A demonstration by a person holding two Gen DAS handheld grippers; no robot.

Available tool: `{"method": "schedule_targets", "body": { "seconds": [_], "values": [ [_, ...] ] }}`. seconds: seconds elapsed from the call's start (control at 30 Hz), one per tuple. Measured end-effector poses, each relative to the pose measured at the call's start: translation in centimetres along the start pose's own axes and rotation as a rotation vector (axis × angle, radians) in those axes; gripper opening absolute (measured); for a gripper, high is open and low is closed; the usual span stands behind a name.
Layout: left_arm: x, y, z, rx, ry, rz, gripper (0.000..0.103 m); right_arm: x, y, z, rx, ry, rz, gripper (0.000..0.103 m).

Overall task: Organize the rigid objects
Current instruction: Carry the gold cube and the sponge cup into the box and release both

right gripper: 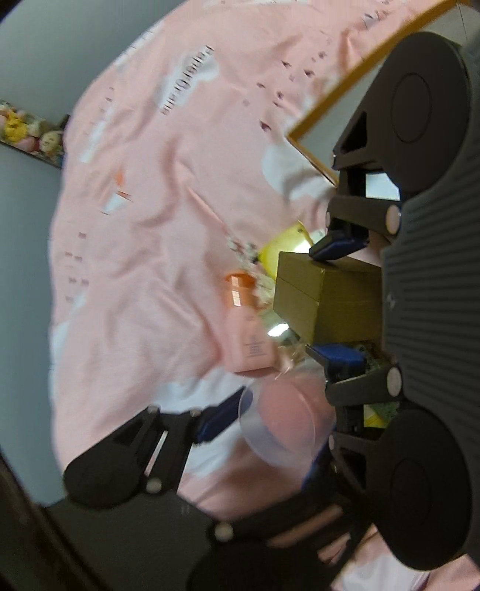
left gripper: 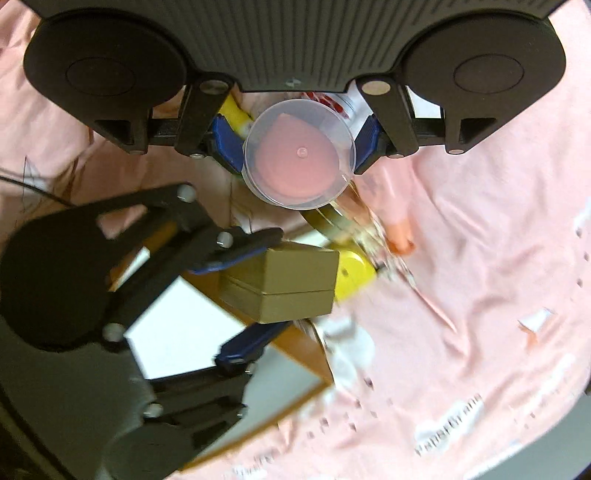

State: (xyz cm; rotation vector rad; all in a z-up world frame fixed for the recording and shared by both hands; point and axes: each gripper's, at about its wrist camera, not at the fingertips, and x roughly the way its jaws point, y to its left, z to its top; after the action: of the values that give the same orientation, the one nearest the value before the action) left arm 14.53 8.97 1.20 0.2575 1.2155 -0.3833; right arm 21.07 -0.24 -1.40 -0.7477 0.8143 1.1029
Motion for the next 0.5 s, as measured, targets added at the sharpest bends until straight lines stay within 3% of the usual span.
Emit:
{"method": "schedule_targets", "body": {
  "seconds": [0.27,0.5],
  "values": [
    [-2.9,-0.7,3.6,0.023,-0.129,0.041,0.074,-5.7,-1.9,0.7,-0.004,-0.106,-0.112,0.048],
    [-3.0,-2.9,7.5,0.119,-0.193,0.029,0.074,-7.3,-6.6,-1.1,0.072,-0.074,-0.245,0.048]
  ]
}}
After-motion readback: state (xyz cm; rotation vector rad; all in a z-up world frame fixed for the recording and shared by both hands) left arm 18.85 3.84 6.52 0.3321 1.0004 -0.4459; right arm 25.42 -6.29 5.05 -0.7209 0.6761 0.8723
